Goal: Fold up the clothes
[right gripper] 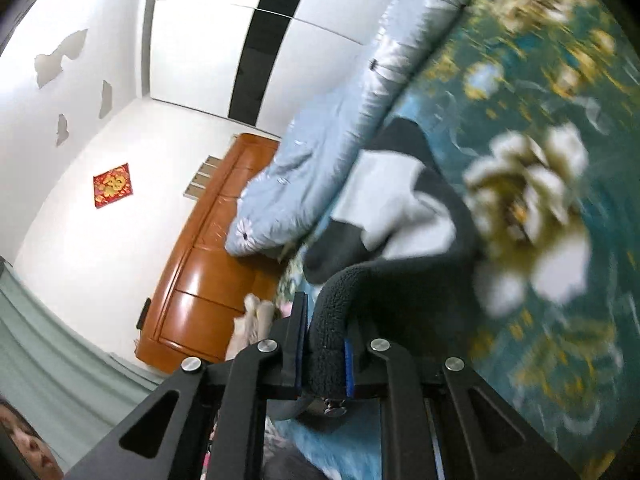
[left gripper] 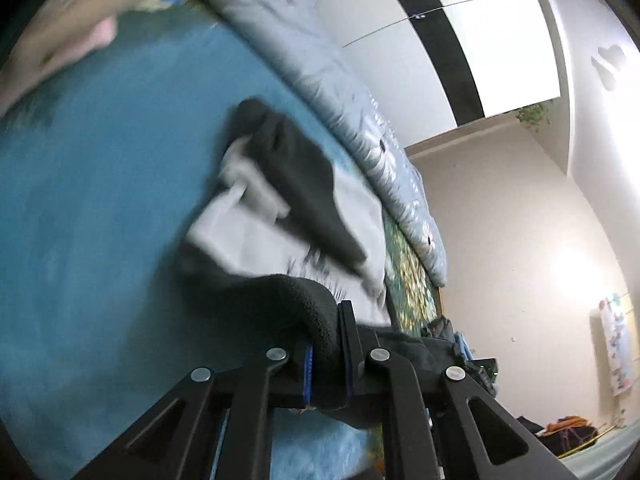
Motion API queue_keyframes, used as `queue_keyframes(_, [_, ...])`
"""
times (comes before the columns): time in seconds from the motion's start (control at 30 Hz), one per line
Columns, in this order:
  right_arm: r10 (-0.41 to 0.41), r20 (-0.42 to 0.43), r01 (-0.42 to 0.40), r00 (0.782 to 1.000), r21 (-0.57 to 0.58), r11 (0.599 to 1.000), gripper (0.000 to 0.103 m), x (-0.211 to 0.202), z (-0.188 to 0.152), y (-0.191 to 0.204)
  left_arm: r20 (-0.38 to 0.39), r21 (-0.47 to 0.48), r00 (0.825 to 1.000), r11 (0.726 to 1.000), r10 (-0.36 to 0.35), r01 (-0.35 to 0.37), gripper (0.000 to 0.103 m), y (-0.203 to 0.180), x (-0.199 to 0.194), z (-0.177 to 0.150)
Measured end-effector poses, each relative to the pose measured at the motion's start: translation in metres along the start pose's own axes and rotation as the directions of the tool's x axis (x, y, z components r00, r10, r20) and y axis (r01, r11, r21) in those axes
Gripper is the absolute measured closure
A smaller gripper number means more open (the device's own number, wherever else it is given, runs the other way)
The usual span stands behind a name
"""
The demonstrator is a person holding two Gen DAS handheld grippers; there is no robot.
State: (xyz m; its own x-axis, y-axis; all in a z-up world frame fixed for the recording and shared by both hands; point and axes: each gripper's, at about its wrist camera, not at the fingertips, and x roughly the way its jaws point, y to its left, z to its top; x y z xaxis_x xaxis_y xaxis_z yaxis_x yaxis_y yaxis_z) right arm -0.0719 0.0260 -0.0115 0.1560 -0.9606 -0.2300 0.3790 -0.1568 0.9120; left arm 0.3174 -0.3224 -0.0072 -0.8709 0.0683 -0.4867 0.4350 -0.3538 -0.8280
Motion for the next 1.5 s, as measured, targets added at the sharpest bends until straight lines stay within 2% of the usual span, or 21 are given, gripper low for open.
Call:
queue_keyframes(0.2, [0.014,0.032,-0.013,0.999,-0.019,1.0,0.088,0.043,0.068,0.023,0.078,-0.011,0.997,1.0,0.012,-0.011,0.092,-0.011,0.021,0.084])
queue_keyframes(0.33, [-0.014,0.058,0.014,0.998,-0.001,1.0,0.088,0.088,0.122,0.02,0.108,-0.079,0.993,0.996,0.056,-0.048,0.092,0.001,0.055,0.145])
queue_keyframes(0.43, [-0.073,0.04,0.071,0.997,0.041,0.997,0.088,0.132,0.159,0.004,0.082,-0.128,0.988,0.985,0.128,-0.117,0.092,0.019,0.093,0.179])
queue_keyframes(0.5, [-0.124,0.035,0.121,0.992,0.08,0.989,0.088,0.16,0.18,-0.014,0.055,-0.168,0.988,0.976,0.146,-0.135,0.092,0.038,0.118,0.198])
queue_keyframes(0.63, [-0.214,0.001,0.211,0.977,0.148,0.966,0.088,0.193,0.203,-0.056,0.019,-0.254,0.989,0.958,0.145,-0.136,0.092,0.071,0.15,0.213])
queue_keyframes(0.7, [-0.255,-0.024,0.255,0.967,0.174,0.951,0.088,0.204,0.208,-0.074,0.008,-0.28,0.991,0.952,0.131,-0.124,0.092,0.082,0.158,0.216])
queue_keyframes(0.83, [-0.276,-0.061,0.282,0.959,0.221,0.934,0.088,0.214,0.209,-0.101,0.0,-0.35,0.998,0.935,0.057,-0.053,0.088,0.099,0.16,0.218])
queue_keyframes(0.87, [-0.273,-0.062,0.28,0.96,0.211,0.937,0.087,0.213,0.209,-0.099,-0.002,-0.361,0.999,0.932,0.032,-0.031,0.084,0.1,0.157,0.218])
queue_keyframes(0.93, [-0.267,-0.064,0.274,0.962,0.191,0.942,0.086,0.212,0.21,-0.097,0.007,-0.353,1.0,0.936,0.012,-0.009,0.07,0.097,0.15,0.218])
queue_keyframes(1.0, [-0.261,-0.065,0.268,0.963,0.167,0.949,0.079,0.209,0.21,-0.092,0.061,-0.32,0.998,0.947,0.023,-0.002,0.035,0.088,0.138,0.217])
queue_keyframes(1.03, [-0.257,-0.06,0.264,0.964,0.146,0.953,0.072,0.205,0.21,-0.086,0.102,-0.3,0.994,0.954,0.028,0.004,0.029,0.083,0.128,0.217])
queue_keyframes(1.07, [-0.255,-0.053,0.26,0.966,0.127,0.957,0.059,0.201,0.209,-0.081,0.131,-0.281,0.991,0.96,0.021,0.017,0.023,0.079,0.119,0.217])
queue_keyframes(1.13, [-0.276,-0.013,0.277,0.961,0.069,0.958,0.042,0.188,0.21,-0.068,0.184,-0.24,0.983,0.97,0.01,0.035,0.019,0.07,0.101,0.217])
queue_keyframes(1.17, [-0.294,0.009,0.293,0.956,0.04,0.955,0.042,0.181,0.211,-0.063,0.178,-0.217,0.983,0.976,0.035,0.004,0.017,0.066,0.096,0.214])
queue_keyframes(1.23, [-0.328,0.023,0.328,0.944,0.012,0.945,0.042,0.166,0.207,-0.06,0.136,-0.147,0.981,0.982,0.137,-0.117,0.016,0.058,0.091,0.202])
queue_keyframes(1.3, [-0.351,-0.016,0.352,0.936,0.012,0.936,0.042,0.155,0.193,-0.067,0.083,-0.056,0.959,0.962,0.273,-0.269,0.016,0.056,0.092,0.184])
queue_keyframes(1.37, [-0.373,-0.06,0.374,0.926,0.012,0.927,0.042,0.147,0.175,-0.077,0.023,0.044,0.924,0.923,0.381,-0.382,0.016,0.058,0.097,0.159])
queue_keyframes(1.43, [-0.386,-0.104,0.39,0.917,0.019,0.921,0.042,0.14,0.156,-0.089,-0.037,0.076,0.924,0.923,0.38,-0.376,0.016,0.064,0.103,0.142])
queue_keyframes(1.5, [-0.364,-0.13,0.373,0.922,0.053,0.926,0.042,0.134,0.14,-0.1,-0.079,0.08,0.925,0.927,0.372,-0.366,0.016,0.07,0.109,0.13])
